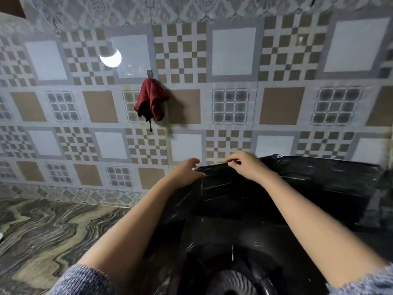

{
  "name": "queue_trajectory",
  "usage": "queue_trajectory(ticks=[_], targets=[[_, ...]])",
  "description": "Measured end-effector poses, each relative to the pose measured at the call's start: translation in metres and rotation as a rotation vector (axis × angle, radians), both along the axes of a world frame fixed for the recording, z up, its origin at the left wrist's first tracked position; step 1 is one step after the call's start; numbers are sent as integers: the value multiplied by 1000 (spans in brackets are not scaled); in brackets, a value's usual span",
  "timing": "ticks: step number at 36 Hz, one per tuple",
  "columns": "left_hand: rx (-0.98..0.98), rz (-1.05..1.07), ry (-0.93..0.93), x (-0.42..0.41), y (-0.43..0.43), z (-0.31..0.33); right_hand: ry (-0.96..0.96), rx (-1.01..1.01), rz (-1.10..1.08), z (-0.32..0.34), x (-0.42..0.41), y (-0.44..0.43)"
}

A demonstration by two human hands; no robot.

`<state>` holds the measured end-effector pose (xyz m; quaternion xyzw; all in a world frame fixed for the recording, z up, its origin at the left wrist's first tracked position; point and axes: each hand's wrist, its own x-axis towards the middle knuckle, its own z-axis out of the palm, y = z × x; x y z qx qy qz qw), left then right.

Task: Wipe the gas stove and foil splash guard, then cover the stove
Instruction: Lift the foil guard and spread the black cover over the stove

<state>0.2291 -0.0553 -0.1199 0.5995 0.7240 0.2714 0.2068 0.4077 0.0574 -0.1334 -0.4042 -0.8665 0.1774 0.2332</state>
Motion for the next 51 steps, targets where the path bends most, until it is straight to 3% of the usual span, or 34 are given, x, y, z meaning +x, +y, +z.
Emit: queue_trajectory(ticks=[6, 19, 26, 31, 38, 51], targets=[[34, 20, 132, 9, 30, -1, -42, 29, -67, -4, 37, 33], [118, -61, 226, 53, 95, -13, -96, 144, -193, -19, 104, 83], [123, -70, 349, 75, 107, -21, -82, 283, -375, -35, 140, 93], [145, -92, 350, 82, 108, -21, -51, 320, -477, -38, 166, 93], [191, -182, 343, 105, 112, -20, 13, 312, -457, -38, 175, 86], [242, -186, 223, 116, 118, -25, -118, 386, -443, -47, 207, 91]])
